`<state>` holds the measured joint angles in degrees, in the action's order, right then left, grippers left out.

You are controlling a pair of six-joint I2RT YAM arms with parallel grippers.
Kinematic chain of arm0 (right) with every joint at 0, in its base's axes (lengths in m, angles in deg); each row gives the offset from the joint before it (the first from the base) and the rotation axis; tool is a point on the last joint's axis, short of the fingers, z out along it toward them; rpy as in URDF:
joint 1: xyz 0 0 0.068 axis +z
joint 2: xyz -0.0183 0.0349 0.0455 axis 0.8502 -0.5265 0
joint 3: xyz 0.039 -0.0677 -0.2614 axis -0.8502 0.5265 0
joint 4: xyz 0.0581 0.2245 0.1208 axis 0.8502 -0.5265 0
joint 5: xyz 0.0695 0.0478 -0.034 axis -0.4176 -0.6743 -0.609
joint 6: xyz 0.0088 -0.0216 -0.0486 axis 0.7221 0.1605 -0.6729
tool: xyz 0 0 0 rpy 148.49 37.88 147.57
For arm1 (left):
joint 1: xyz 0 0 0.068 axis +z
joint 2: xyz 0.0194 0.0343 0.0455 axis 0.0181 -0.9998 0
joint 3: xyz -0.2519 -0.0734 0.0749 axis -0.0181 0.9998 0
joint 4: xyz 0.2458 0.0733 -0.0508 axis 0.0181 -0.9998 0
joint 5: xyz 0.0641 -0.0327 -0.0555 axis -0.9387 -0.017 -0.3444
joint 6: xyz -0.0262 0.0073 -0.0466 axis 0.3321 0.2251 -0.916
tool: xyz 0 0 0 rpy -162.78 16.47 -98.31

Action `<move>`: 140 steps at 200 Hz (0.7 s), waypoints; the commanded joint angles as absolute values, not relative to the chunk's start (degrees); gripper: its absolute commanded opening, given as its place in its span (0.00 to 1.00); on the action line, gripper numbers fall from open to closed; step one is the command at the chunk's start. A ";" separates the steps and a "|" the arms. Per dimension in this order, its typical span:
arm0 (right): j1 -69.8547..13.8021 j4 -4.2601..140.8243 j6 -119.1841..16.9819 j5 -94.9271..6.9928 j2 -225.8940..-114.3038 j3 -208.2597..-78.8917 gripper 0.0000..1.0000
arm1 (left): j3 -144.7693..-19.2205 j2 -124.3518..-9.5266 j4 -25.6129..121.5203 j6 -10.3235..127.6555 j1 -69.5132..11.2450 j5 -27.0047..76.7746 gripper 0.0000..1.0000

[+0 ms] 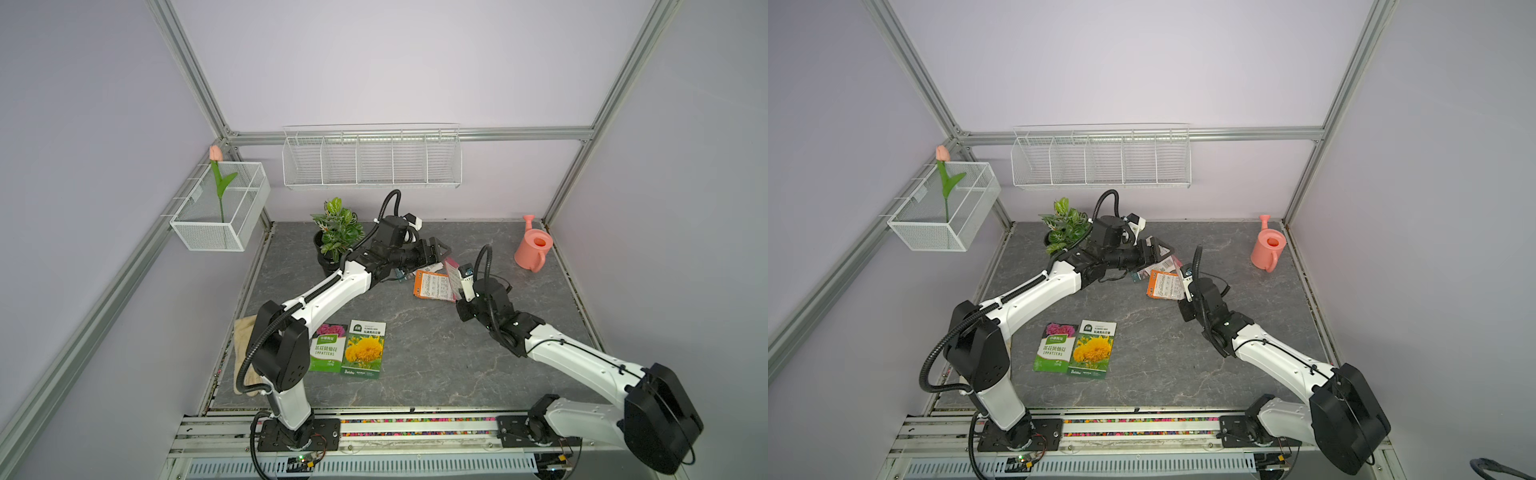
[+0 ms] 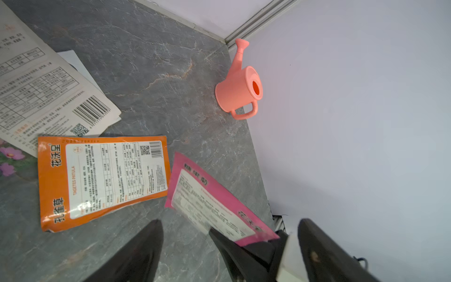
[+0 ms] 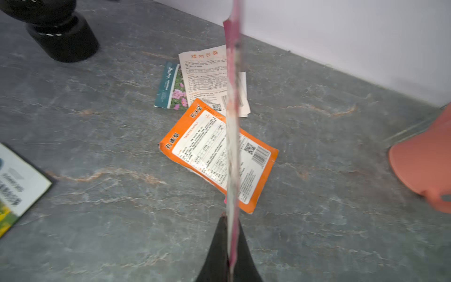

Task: Arrange the seed packets in a row
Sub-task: Pick up the seed packet from the center of the board.

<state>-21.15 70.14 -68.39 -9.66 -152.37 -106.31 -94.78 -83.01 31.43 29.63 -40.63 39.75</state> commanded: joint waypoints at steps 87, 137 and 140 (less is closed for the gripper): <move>-11.63 82.45 -84.40 4.36 -152.17 -105.36 0.07 | -91.89 -84.32 34.39 9.93 -40.19 47.66 0.93; -9.95 82.63 -85.82 7.97 -155.29 -105.67 0.07 | -92.97 -86.44 36.51 8.15 -40.02 50.54 0.52; -9.96 82.62 -85.80 8.06 -155.44 -105.63 0.07 | -92.90 -86.38 36.31 8.32 -39.98 50.49 0.42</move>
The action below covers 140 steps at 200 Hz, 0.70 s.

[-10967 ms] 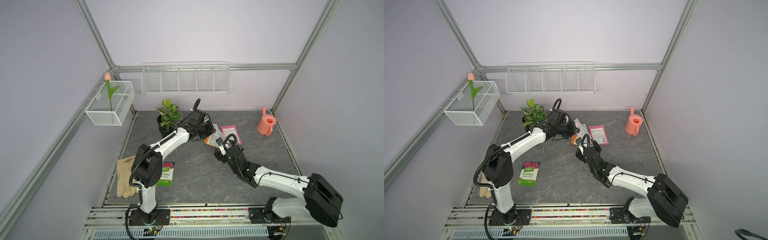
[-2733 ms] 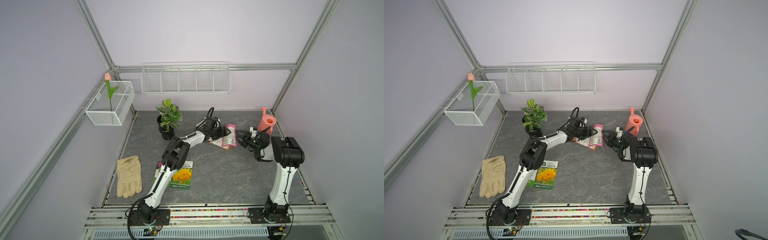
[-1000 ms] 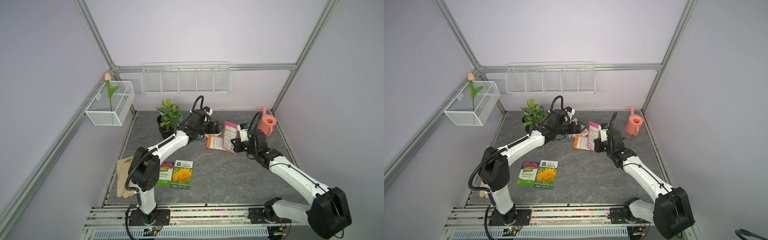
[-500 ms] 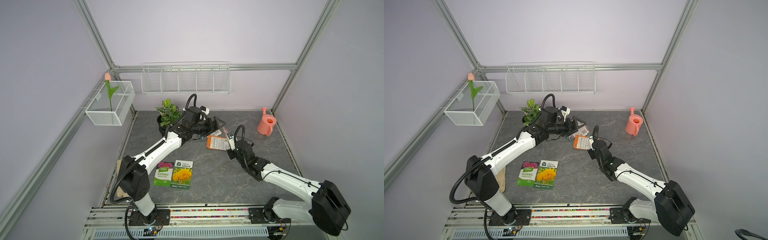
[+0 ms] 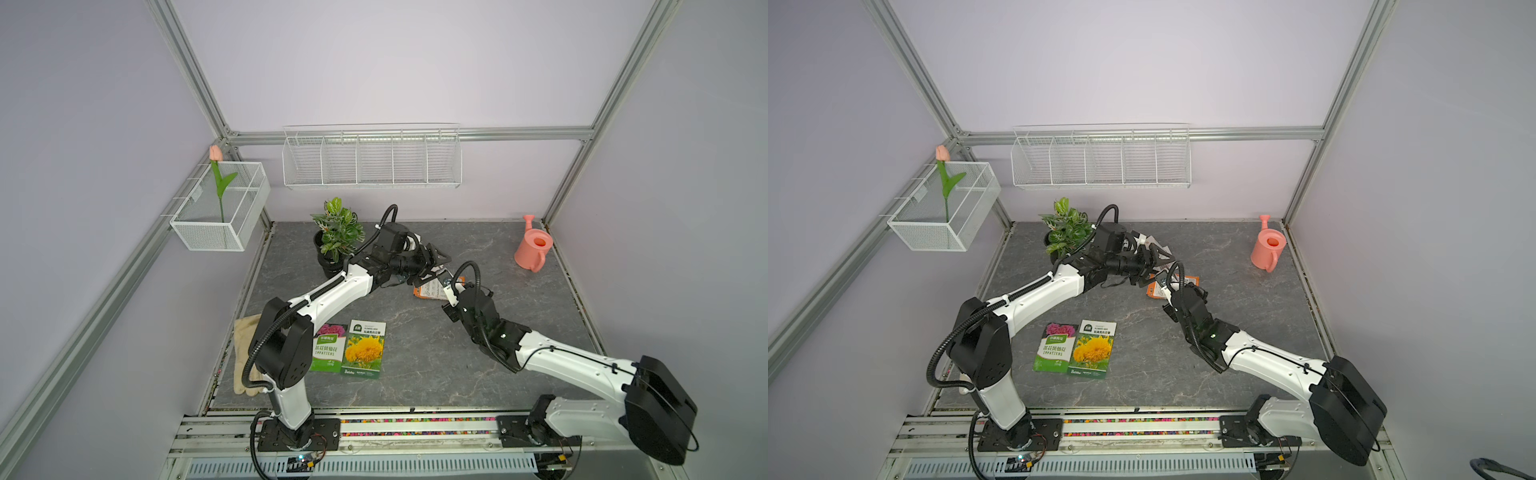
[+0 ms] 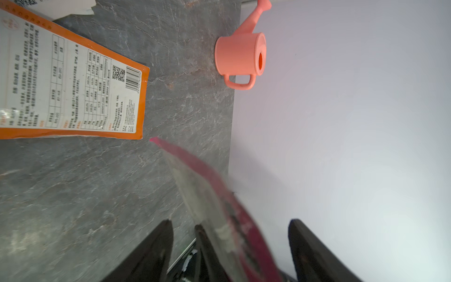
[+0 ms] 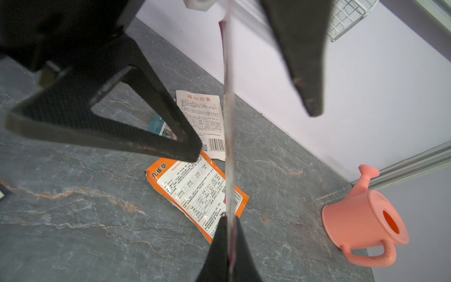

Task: Arrange the seed packets in a row
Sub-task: Pick up the seed packet from the center of the board.

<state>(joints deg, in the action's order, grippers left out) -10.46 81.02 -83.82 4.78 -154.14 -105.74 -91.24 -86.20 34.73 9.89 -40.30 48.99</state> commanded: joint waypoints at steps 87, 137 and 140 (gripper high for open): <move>-11.85 69.81 -74.68 1.99 -152.44 -110.14 0.96 | -96.80 -86.78 23.08 27.46 -38.35 50.03 0.00; -27.67 49.14 -56.42 -44.49 -140.38 -116.94 0.97 | -101.45 -88.91 0.06 60.95 -35.83 51.60 0.00; -27.70 48.52 -56.18 -45.54 -139.92 -117.09 0.97 | -101.10 -88.62 -0.45 62.08 -35.89 51.64 0.00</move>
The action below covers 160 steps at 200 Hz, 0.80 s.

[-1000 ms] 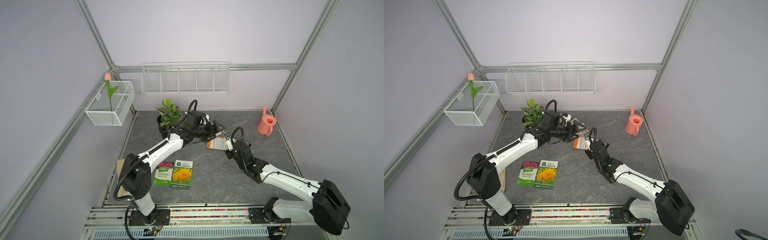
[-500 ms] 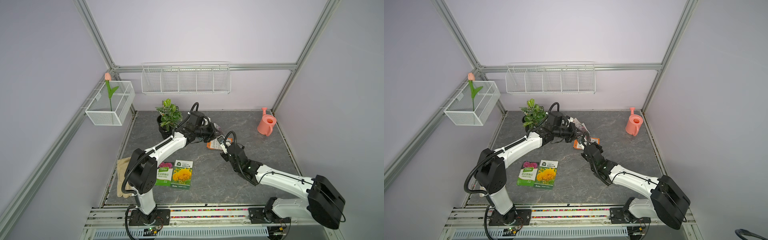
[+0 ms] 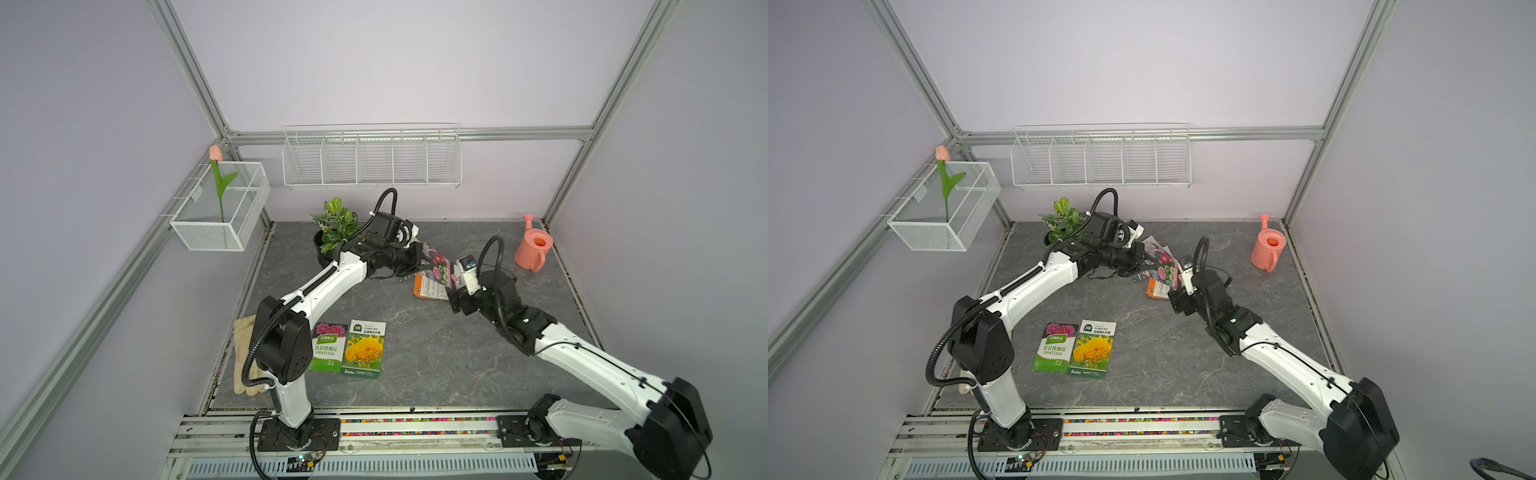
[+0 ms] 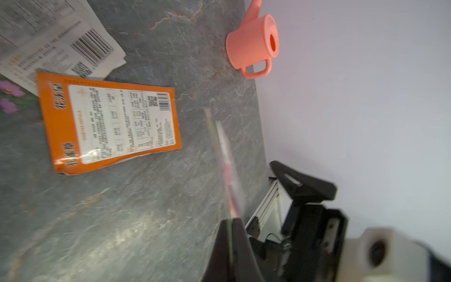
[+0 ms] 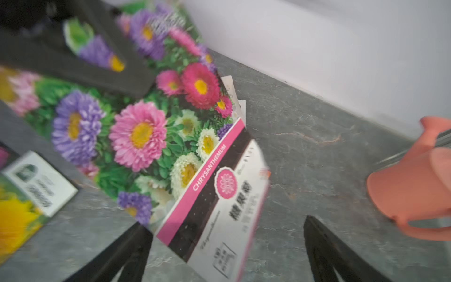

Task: Arrange the seed packets in a row
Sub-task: Pick up the seed packet from the center of the board.

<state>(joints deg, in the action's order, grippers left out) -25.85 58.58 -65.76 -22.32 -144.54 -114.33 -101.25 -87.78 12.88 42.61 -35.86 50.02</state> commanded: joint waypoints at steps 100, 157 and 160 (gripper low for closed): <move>-41.20 40.17 -51.97 -75.38 -151.32 -124.63 0.99 | -91.12 -73.92 0.64 79.80 -37.77 67.59 0.00; -41.40 53.16 -44.86 -88.85 -152.17 -121.07 0.82 | -91.35 -73.46 1.18 79.35 -37.81 69.14 0.00; -41.36 53.72 -44.38 -89.30 -152.09 -120.95 0.81 | -91.49 -73.50 1.17 79.25 -37.78 69.02 0.00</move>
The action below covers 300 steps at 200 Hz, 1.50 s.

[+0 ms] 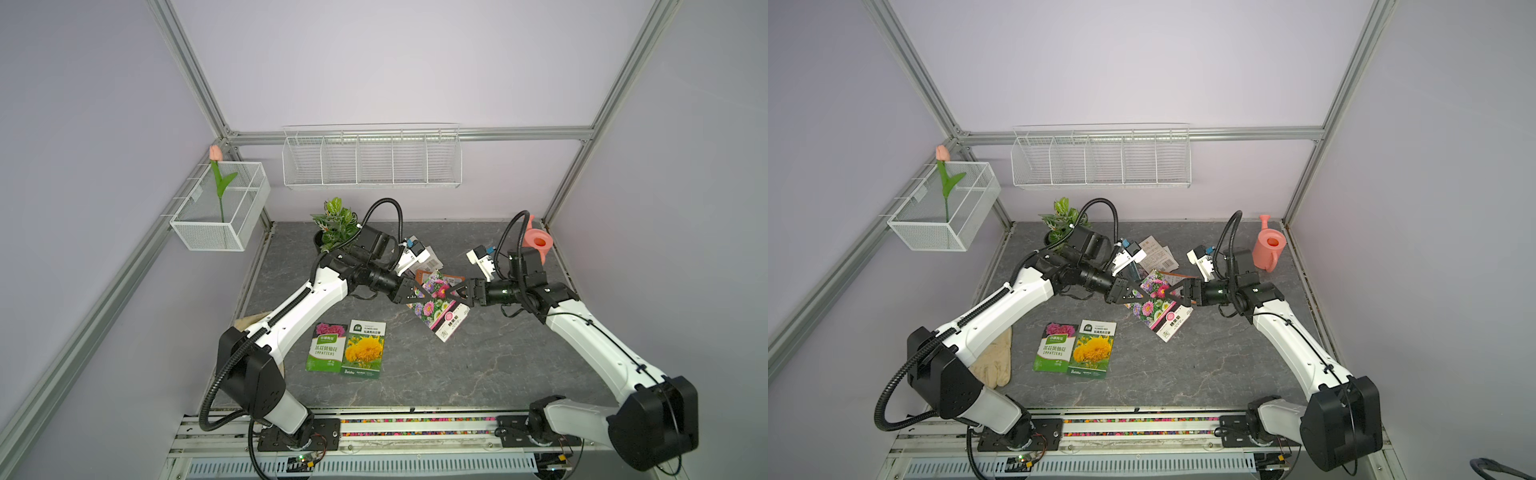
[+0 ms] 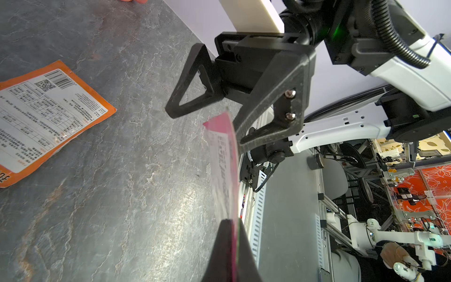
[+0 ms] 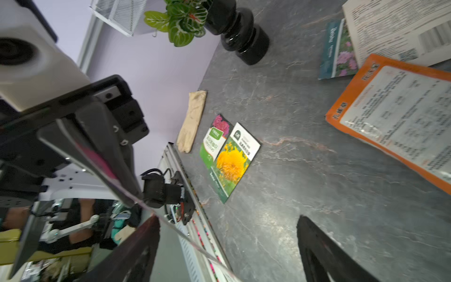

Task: Arrange the seed packets in a row
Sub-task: Pick up the seed packet from the center of the board, then place the seed packet at the center of the board.

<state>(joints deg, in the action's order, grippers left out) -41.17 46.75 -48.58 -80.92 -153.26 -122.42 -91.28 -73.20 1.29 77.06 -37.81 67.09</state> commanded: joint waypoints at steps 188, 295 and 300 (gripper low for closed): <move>-38.05 51.07 -44.05 -80.70 -154.59 -121.28 0.07 | -100.37 -75.92 3.56 68.02 -33.91 53.50 0.78; -9.31 90.62 -14.38 -30.13 -155.74 -94.25 0.07 | -81.25 -60.59 14.73 41.49 -33.85 8.71 0.96; -7.96 92.53 -14.20 -28.07 -156.27 -93.72 0.07 | -80.22 -59.61 15.23 40.99 -33.87 8.43 0.95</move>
<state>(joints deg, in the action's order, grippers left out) -12.89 78.51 -20.65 -43.56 -155.12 -96.21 -83.78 -63.98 13.07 46.65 -33.96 16.25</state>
